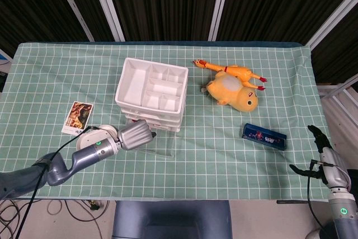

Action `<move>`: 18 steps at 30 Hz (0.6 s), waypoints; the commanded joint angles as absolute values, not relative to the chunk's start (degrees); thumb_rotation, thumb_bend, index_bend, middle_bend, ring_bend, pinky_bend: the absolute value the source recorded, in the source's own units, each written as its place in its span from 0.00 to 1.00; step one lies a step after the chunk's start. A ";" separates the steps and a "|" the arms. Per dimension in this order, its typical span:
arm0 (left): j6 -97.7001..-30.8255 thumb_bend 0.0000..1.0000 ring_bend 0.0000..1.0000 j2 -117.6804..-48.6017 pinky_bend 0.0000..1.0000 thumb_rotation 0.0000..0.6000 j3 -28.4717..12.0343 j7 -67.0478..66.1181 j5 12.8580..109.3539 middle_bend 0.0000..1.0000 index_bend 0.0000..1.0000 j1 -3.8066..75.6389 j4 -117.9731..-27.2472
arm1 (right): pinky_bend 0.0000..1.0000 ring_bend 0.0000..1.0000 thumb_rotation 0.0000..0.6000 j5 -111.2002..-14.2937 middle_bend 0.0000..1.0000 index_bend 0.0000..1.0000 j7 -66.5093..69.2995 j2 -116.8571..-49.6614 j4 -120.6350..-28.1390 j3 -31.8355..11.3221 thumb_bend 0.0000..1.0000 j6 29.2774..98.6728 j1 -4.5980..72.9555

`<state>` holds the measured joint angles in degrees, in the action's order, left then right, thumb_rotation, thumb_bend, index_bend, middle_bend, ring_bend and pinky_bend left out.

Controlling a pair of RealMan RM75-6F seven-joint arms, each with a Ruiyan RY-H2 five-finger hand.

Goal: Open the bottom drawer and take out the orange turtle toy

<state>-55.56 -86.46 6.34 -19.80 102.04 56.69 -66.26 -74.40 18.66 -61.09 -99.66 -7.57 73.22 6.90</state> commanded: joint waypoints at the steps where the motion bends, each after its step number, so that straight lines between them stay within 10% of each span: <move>1: -58.09 0.46 1.00 -83.24 1.00 1.00 5.52 -21.26 102.20 1.00 0.59 55.69 -70.62 | 0.18 0.00 1.00 -74.43 0.00 0.00 18.64 -61.10 -99.61 -7.55 0.10 73.23 6.89; 18: -60.90 0.45 1.00 -72.27 1.00 1.00 10.84 -29.04 110.24 1.00 0.58 51.12 -91.01 | 0.18 0.00 1.00 -74.45 0.00 0.00 17.37 -61.37 -99.64 -7.53 0.10 73.65 6.90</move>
<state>-61.55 -72.68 9.94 -28.21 109.44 51.83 -90.13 -74.44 17.39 -61.37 -99.63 -7.52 73.63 6.90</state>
